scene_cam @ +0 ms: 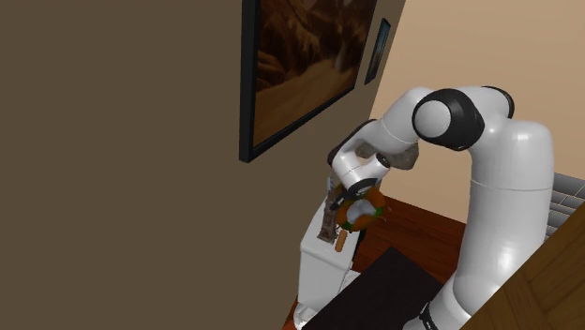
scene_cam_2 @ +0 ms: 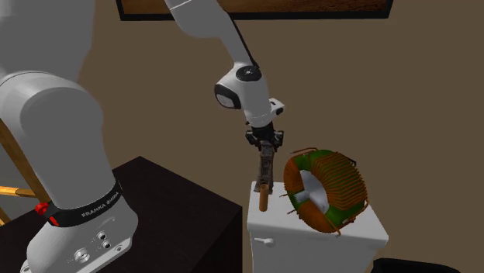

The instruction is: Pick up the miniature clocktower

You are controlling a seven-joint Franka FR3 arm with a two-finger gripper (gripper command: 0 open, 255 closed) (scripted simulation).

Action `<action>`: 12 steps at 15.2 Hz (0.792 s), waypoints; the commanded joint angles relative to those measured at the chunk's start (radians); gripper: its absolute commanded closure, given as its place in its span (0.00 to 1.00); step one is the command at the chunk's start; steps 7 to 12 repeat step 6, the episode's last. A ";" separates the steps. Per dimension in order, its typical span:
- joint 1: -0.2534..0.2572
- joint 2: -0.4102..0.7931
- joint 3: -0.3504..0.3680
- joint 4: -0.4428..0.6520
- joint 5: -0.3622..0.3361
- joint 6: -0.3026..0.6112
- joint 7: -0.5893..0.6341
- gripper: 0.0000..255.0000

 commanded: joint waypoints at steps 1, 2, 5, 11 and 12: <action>0.013 -0.031 -0.016 -0.022 -0.072 -0.002 0.069 1.00; 0.021 -0.046 -0.026 -0.033 -0.108 -0.004 0.103 1.00; 0.043 -0.078 -0.051 -0.055 -0.186 -0.010 0.177 1.00; 0.043 -0.078 -0.052 -0.055 -0.186 -0.010 0.177 1.00; 0.043 -0.078 -0.052 -0.055 -0.186 -0.010 0.177 1.00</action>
